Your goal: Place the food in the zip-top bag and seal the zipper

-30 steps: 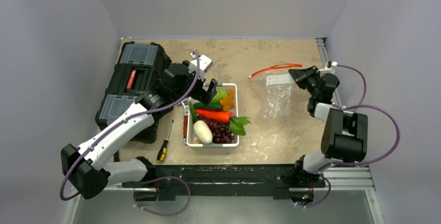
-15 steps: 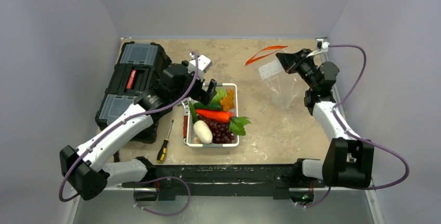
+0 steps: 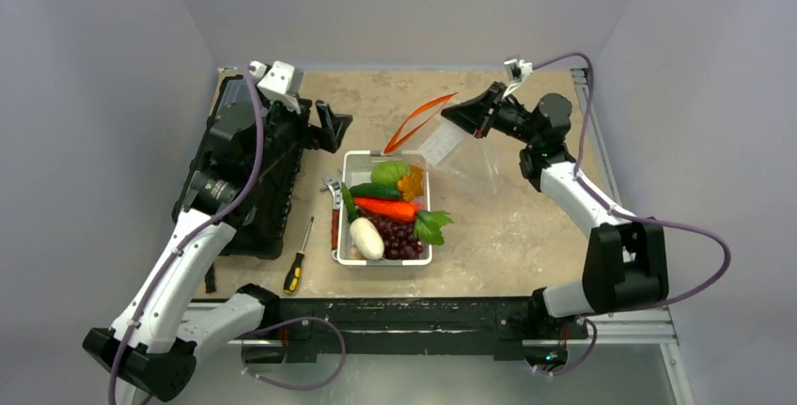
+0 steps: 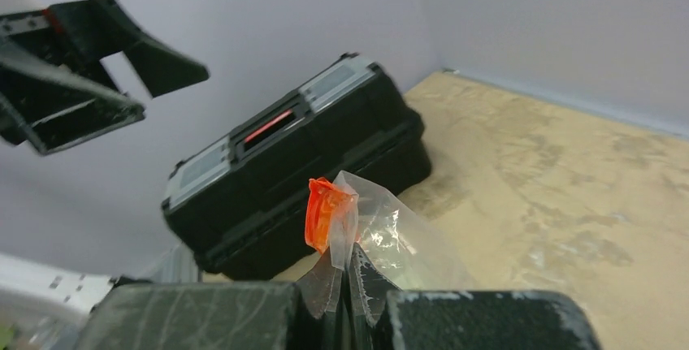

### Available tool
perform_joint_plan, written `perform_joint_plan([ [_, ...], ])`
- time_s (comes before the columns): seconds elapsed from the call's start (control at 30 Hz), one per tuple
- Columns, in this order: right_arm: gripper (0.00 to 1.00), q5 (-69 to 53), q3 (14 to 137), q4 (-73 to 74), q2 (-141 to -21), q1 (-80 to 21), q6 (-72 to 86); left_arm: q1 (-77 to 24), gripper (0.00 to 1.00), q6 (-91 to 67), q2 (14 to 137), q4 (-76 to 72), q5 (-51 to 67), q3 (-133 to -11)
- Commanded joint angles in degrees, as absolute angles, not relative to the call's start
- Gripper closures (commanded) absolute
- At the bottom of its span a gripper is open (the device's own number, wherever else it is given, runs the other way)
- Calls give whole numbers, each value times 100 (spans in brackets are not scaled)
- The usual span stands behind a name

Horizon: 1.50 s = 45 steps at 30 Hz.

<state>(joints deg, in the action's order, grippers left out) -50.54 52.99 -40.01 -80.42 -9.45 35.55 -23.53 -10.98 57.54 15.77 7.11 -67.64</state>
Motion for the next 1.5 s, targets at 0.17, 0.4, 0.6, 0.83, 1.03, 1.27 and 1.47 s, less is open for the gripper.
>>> perform_joint_plan([
  [0.17, 100, -6918, 6006, -5604, -8997, -1485, 4308, -1738, 0, -1459, 5786, 1441, 1750, -6538],
  [0.4, 100, -7565, 5815, -9186, -9775, -1510, 6873, -1556, 0, -1406, 6382, 1895, 3712, -7041],
  [0.6, 100, -7563, 6066, -10526, -10361, -1594, 8268, -1623, 2, -1367, 6837, 1910, 4146, -7082],
  [0.83, 100, -7443, 6096, -10473, -10304, -1737, 8417, -2077, 12, -990, 7263, 2176, 3513, -7125],
  [1.03, 100, -7361, 6077, -10338, -10216, -1802, 8459, -2372, 17, -993, 7501, 2214, 3440, -7195],
  [1.27, 100, -7278, 6034, -8480, -9808, -1807, 7233, -2766, 35, -667, 7562, 2534, 3294, -7308],
  [1.47, 100, -6602, 6485, -3661, -8871, -1915, 3603, -2835, 66, -702, 7544, 2498, 2859, -7312],
])
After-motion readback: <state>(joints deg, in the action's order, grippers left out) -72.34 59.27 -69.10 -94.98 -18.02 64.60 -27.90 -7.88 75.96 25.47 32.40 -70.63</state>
